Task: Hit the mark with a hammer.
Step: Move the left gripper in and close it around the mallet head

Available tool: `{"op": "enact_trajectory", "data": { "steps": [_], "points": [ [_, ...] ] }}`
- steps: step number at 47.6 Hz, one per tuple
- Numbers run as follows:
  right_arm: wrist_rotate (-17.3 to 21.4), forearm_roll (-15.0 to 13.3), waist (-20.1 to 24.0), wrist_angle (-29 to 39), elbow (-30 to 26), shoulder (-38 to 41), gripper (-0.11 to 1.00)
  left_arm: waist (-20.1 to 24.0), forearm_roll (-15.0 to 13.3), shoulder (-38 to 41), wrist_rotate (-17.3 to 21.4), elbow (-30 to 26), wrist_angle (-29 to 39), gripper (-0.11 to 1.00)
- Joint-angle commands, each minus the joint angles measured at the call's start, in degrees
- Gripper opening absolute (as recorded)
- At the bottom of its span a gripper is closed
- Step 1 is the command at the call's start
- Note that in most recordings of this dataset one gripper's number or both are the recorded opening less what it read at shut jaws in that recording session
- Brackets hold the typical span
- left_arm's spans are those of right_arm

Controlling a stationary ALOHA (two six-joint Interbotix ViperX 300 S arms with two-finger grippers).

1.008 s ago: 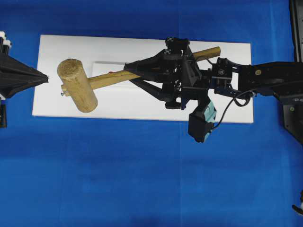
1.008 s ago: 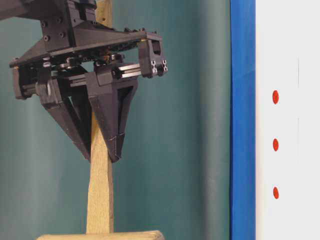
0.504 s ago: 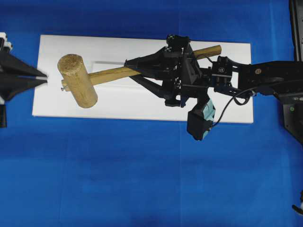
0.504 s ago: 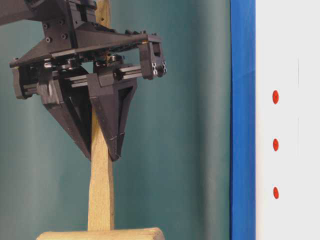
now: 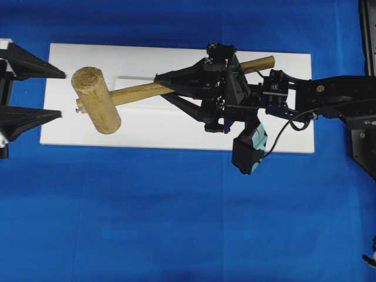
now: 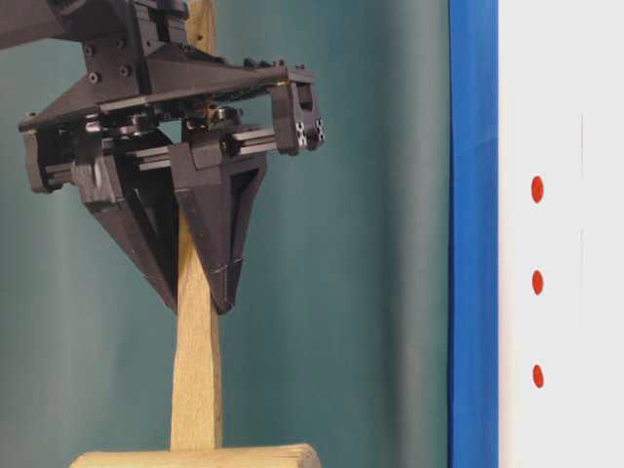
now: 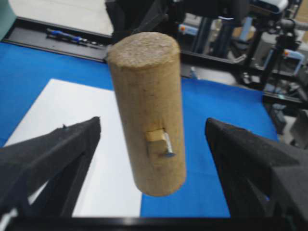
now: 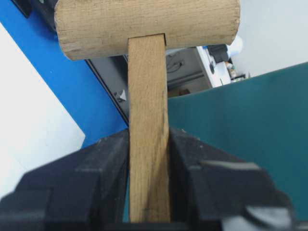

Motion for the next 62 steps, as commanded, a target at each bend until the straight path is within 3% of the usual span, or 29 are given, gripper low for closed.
{"op": "enact_trajectory", "data": {
  "steps": [1, 14, 30, 40, 44, 51, 62],
  "points": [
    [0.0, 0.1, 0.1, -0.8, -1.1, -2.1, 0.09, 0.5, 0.0, 3.7, -0.1, -2.4, -2.8, 0.93],
    [0.0, 0.1, 0.1, -0.1, -1.1, -2.1, 0.09, 0.6, 0.0, 13.3, -0.1, -6.5, -9.4, 0.93],
    [0.0, 0.1, -0.2, -0.3, -1.2, -2.1, 0.09, 0.6, -0.2, 19.2, -0.2, -9.4, -10.3, 0.93],
    [0.1, 0.1, -0.2, -0.3, -1.4, -2.1, 0.09, 0.6, -0.2, 20.0, -2.2, -10.0, -10.0, 0.91],
    [0.1, 0.1, -0.2, -0.2, -1.4, -2.2, 0.09, 0.6, -0.1, 20.0, -2.8, -9.9, -9.2, 0.82],
    [0.2, 0.1, -0.2, -0.3, -1.4, -2.1, 0.09, 0.4, -0.1, 19.9, -2.5, -9.8, -8.6, 0.43],
    [0.3, 0.1, -0.2, -0.4, -1.5, -2.2, 0.09, 0.4, -0.1, 19.7, -2.3, -9.8, -8.5, 0.45]
  ]
}}
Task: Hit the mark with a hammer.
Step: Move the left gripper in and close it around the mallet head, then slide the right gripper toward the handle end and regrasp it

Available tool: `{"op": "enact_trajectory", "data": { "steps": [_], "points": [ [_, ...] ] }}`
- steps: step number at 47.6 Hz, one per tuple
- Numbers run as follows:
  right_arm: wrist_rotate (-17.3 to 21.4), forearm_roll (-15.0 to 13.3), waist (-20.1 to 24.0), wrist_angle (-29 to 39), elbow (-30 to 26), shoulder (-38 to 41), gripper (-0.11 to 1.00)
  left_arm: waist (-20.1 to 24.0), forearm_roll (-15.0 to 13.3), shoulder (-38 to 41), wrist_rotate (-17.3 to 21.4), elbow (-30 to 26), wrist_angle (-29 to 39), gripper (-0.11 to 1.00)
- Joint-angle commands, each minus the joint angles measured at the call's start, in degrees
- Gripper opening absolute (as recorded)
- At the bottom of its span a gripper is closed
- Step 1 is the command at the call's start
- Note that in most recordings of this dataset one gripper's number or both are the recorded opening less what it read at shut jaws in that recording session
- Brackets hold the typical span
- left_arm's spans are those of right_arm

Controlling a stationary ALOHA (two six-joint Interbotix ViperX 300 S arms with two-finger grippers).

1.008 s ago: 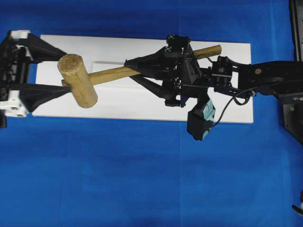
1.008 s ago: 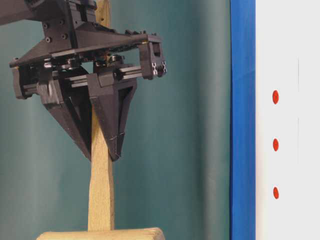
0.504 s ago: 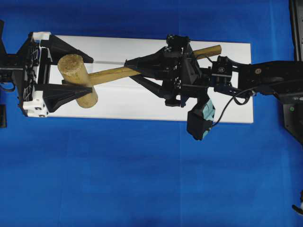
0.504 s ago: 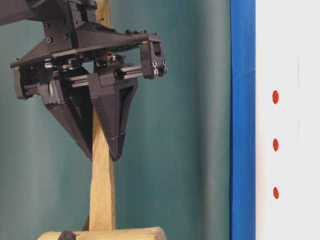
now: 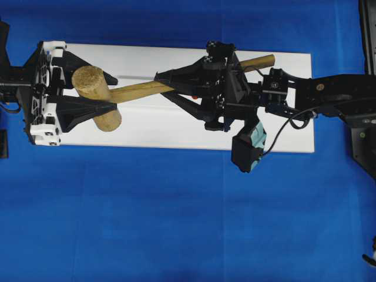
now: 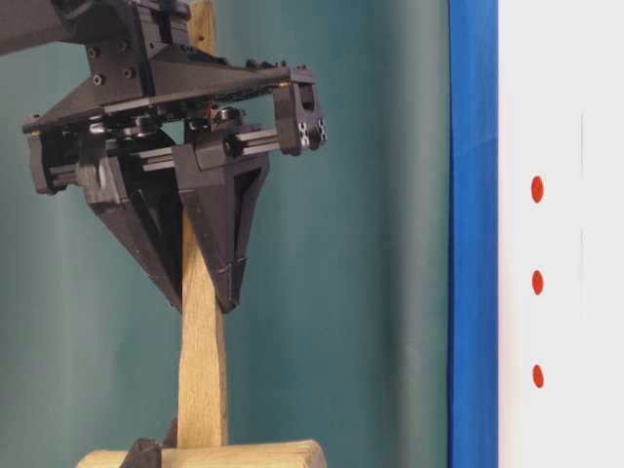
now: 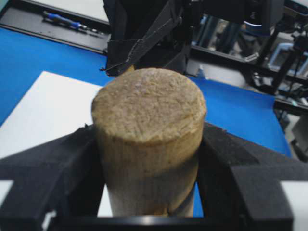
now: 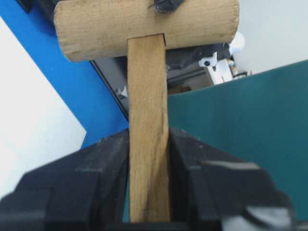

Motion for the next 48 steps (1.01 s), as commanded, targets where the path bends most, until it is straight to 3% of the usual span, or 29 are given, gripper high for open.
{"op": "enact_trajectory", "data": {
  "steps": [1, 21, 25, 33, 36, 43, 48],
  "points": [
    [0.4, 0.1, 0.2, -0.7, -1.5, -2.1, 0.09, 0.1, 0.0, -0.6, 0.3, -1.1, -0.1, 0.45],
    [0.5, 0.2, 0.1, 0.4, -1.7, -2.2, 0.14, 0.1, 0.0, -0.8, 0.4, -0.9, 0.0, 0.45],
    [0.6, 0.4, 0.1, 0.4, -1.7, -2.1, 0.33, 0.1, 0.0, -0.8, 0.8, -0.9, 0.0, 0.45],
    [0.8, 1.7, 0.4, 0.4, -1.4, -2.5, 0.84, 0.3, 0.0, -0.8, 1.0, -1.0, 0.1, 0.45],
    [1.0, 2.7, 0.5, 0.7, -1.2, -3.1, 0.95, 0.3, 0.0, -0.8, 1.0, -0.9, 0.2, 0.45],
    [1.9, 8.4, 0.5, 5.6, -1.2, -4.4, 0.97, 0.3, 0.3, -0.8, 2.5, -0.9, 0.8, 0.45],
    [4.8, 17.8, 0.5, 11.5, -2.2, -5.5, 0.97, 0.3, 0.3, -0.8, 6.1, -1.0, 2.3, 0.45]
  ]
}}
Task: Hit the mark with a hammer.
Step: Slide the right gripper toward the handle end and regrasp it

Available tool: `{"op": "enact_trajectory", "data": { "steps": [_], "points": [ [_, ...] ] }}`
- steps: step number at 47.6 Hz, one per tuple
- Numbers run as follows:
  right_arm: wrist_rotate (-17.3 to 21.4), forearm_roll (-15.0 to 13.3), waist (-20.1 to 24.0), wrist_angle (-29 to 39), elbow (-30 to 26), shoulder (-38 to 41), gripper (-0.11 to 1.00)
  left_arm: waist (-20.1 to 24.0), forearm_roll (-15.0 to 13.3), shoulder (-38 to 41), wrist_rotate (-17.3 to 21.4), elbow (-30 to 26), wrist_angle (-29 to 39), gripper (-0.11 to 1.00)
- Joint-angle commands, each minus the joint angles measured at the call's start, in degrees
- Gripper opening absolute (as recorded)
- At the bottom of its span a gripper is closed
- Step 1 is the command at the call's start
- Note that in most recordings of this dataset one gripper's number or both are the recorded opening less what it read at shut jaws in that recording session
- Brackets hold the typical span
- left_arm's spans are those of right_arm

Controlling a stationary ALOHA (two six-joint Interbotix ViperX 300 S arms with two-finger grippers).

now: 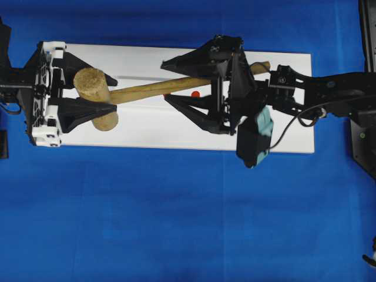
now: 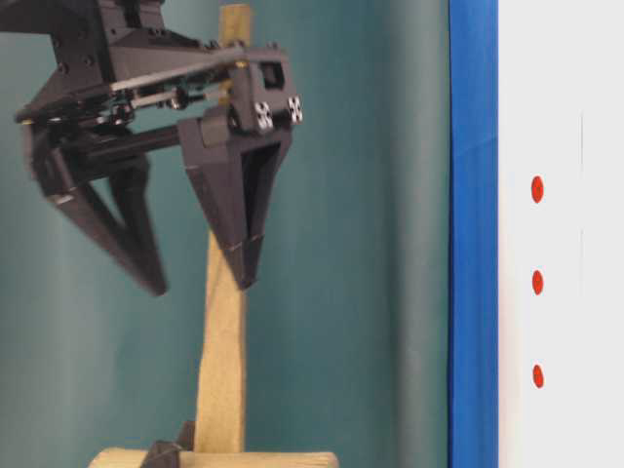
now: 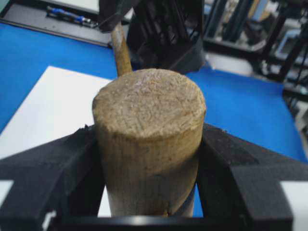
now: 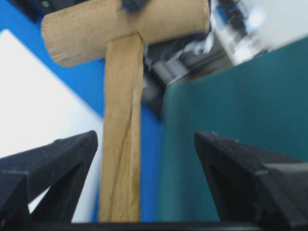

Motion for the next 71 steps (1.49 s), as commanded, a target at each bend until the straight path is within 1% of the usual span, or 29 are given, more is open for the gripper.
{"op": "enact_trajectory", "data": {
  "steps": [1, 6, 10, 15, 20, 26, 32, 36, 39, 42, 43, 45, 49, 53, 56, 71],
  "points": [
    [2.0, 7.7, 0.0, 4.6, -2.2, -2.1, 0.97, 0.2, 0.2, -0.6, 3.1, -1.0, 0.9, 0.45],
    [2.8, 14.5, -0.9, 10.2, -2.8, -3.1, 0.97, -0.2, 0.2, -0.7, 7.1, -1.1, 2.3, 0.45],
    [2.9, 18.4, -2.1, 13.9, -2.8, -3.4, 0.97, -0.5, 0.2, -1.1, 9.1, -1.2, 2.5, 0.45],
    [3.0, 22.1, -3.3, 17.6, -2.9, -3.4, 0.96, -1.1, 0.2, -2.0, 10.6, -1.2, 2.5, 0.45],
    [3.0, 23.9, -3.6, 19.2, -2.9, -3.4, 0.96, -1.5, 0.2, -3.0, 11.4, -1.0, 2.5, 0.45],
    [3.0, 25.0, -3.6, 19.5, -3.0, -3.4, 0.95, -1.8, 0.2, -3.5, 11.5, -0.8, 2.5, 0.45],
    [3.0, 25.4, -3.6, 19.5, -3.2, -3.3, 0.93, -1.8, 0.2, -2.9, 11.5, -1.1, 2.9, 0.45],
    [3.0, 25.8, -3.6, 19.5, -3.6, -2.9, 0.91, -1.8, 0.2, -2.4, 11.5, -1.4, 3.2, 0.45],
    [3.0, 25.8, -3.6, 19.4, -4.0, -2.5, 0.87, -1.8, 0.2, -2.1, 11.5, -1.5, 3.3, 0.45],
    [3.0, 25.8, -3.6, 19.4, -4.5, -2.0, 0.79, -1.8, 0.2, -1.8, 11.4, -1.6, 3.3, 0.45],
    [3.0, 25.8, -3.6, 19.4, -4.7, -1.8, 0.74, -1.8, 0.2, -1.8, 11.4, -1.7, 3.3, 0.45],
    [3.0, 25.8, -3.7, 19.7, -4.9, -1.7, 0.63, -1.8, 0.2, -1.7, 11.3, -1.8, 3.3, 0.45],
    [3.0, 25.8, -3.8, 20.3, -5.1, -1.4, 0.37, -1.8, 0.2, -1.4, 11.2, -1.8, 3.3, 0.45],
    [2.9, 25.8, -3.8, 21.1, -5.1, -1.4, 0.15, -1.8, 0.2, -1.5, 11.0, -1.8, 3.3, 0.45],
    [2.9, 25.8, -3.8, 21.4, -5.2, -1.4, 0.05, -1.8, 0.2, -1.4, 10.7, -1.8, 3.3, 0.45],
    [3.1, 25.9, -3.9, 21.4, -5.2, -1.4, 0.05, -1.8, 0.2, -1.6, 11.2, -1.8, 2.7, 0.45]
  ]
}}
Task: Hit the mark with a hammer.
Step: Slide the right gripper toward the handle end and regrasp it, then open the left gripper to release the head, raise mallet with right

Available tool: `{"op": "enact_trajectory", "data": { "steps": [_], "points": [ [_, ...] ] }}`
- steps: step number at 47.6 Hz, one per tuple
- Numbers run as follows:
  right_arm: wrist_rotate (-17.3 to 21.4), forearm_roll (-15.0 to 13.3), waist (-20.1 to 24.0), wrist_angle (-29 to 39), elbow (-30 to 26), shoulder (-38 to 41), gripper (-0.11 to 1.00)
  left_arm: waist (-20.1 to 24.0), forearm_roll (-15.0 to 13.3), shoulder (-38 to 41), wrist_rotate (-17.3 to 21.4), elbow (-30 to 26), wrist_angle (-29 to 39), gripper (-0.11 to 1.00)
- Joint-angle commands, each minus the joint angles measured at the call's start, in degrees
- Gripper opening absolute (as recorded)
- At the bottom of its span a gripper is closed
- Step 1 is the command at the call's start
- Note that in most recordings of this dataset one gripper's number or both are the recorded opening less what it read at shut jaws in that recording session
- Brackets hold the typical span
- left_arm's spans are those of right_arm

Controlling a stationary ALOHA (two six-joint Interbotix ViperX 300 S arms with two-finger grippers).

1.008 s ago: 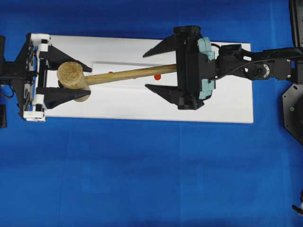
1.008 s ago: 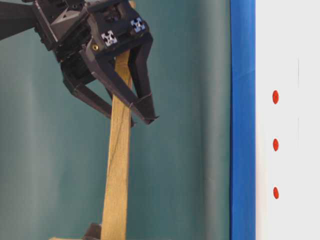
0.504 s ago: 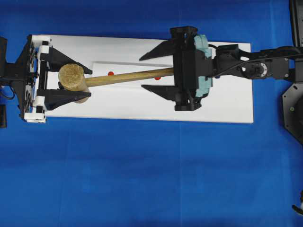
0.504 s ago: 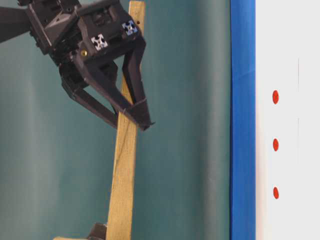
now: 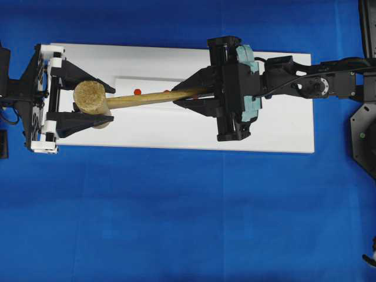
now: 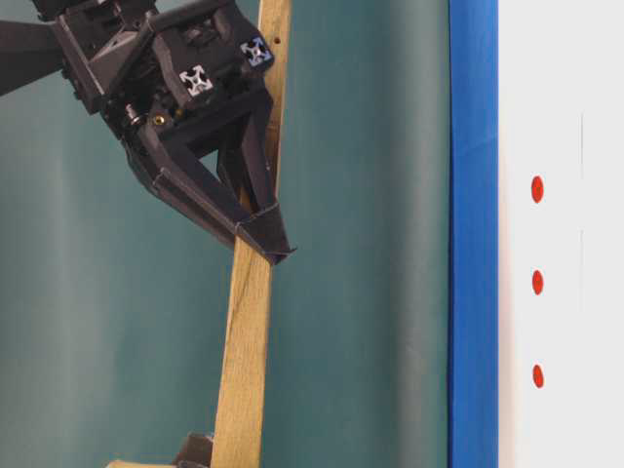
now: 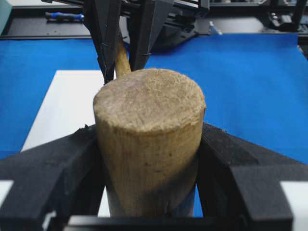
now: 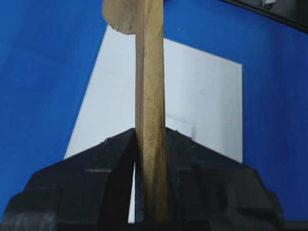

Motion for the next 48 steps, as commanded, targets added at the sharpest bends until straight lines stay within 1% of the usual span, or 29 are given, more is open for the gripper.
{"op": "enact_trajectory", "data": {
  "steps": [1, 5, 13, 20, 21, 23, 27, 30, 35, 39, 48],
  "points": [
    [-0.1, 0.3, -0.2, -0.2, -1.6, -0.5, 0.05, -0.1, -0.2, -0.5, 0.0, -1.8, -0.9, 0.45],
    [0.0, 0.8, -0.2, -0.2, -1.6, -0.5, 0.05, -0.1, -0.2, -0.5, 0.0, -1.8, -0.7, 0.45],
    [-0.1, 2.7, -0.2, -0.1, -1.5, -0.5, 0.05, -0.2, -0.2, -0.6, 0.1, -1.8, -0.6, 0.45],
    [-0.1, 2.9, -0.2, 0.5, -1.4, -0.6, 0.05, -0.1, -0.3, -0.7, -0.3, -1.7, -0.6, 0.47],
    [-0.1, 3.0, -0.2, 0.5, -1.3, -0.7, 0.05, -0.1, -0.4, -0.7, -0.3, -1.7, -0.6, 0.50],
    [-0.1, 3.2, -0.2, 0.5, -1.2, -0.8, 0.05, -0.1, -0.3, -0.8, -0.4, -1.7, -0.5, 0.64],
    [-0.1, 3.6, -0.3, 0.4, -0.9, -1.1, 0.04, -0.1, -0.3, -1.0, -0.4, -1.5, -0.4, 0.85],
    [-0.1, 4.1, -0.2, 0.5, -0.4, -1.5, 0.04, -0.1, -0.3, -1.5, -0.4, -1.3, 0.2, 0.92],
    [-0.1, 4.9, -0.2, 0.5, 0.6, -2.5, 0.04, 0.0, -0.3, -3.0, -0.4, -0.5, 1.7, 0.91],
    [-0.1, 6.1, -0.2, 0.5, 1.9, -3.7, 0.04, 0.1, -0.4, -4.8, -0.4, 0.4, 3.3, 0.90],
    [-0.1, 8.7, -0.2, 0.3, 4.7, -6.4, 0.04, 0.1, -0.4, -11.8, -0.5, 3.0, 8.9, 0.90]
  ]
}}
